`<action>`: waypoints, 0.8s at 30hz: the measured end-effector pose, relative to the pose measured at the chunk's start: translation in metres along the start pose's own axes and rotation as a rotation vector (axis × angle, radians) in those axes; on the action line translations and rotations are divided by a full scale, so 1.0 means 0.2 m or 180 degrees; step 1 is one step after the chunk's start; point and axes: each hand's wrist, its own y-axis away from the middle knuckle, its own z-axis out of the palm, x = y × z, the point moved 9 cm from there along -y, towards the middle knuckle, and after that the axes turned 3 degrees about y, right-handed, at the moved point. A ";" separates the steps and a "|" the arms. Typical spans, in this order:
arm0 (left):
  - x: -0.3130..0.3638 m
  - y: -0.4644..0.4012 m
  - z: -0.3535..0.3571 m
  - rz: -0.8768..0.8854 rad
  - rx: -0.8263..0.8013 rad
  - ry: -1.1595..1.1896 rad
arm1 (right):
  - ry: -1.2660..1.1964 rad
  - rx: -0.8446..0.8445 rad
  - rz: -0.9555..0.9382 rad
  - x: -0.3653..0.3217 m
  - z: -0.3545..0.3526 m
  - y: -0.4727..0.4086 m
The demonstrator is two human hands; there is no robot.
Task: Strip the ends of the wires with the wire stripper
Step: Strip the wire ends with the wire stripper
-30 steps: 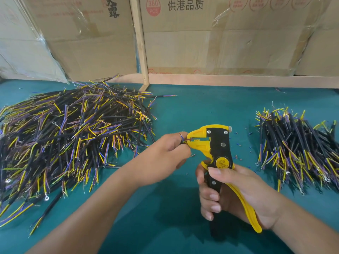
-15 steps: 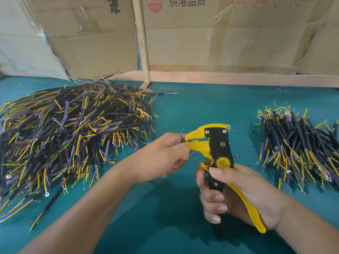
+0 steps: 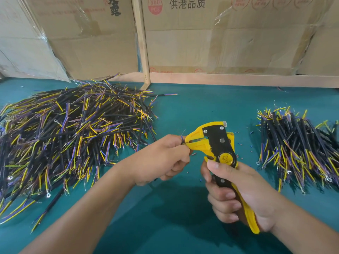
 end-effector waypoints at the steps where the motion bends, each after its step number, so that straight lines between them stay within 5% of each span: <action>1: 0.00 0.00 0.00 -0.0023 0.0005 -0.0026 | 0.0003 0.0041 -0.0006 0.00 0.00 0.00; 19: 0.03 0.06 -0.04 0.0086 -0.0475 0.0638 | 0.0420 -0.0075 -0.0453 -0.06 0.02 0.02; 24: 0.03 0.11 -0.29 -0.0003 -0.0001 0.1180 | -0.0285 0.0513 -0.1160 -0.33 -0.19 0.09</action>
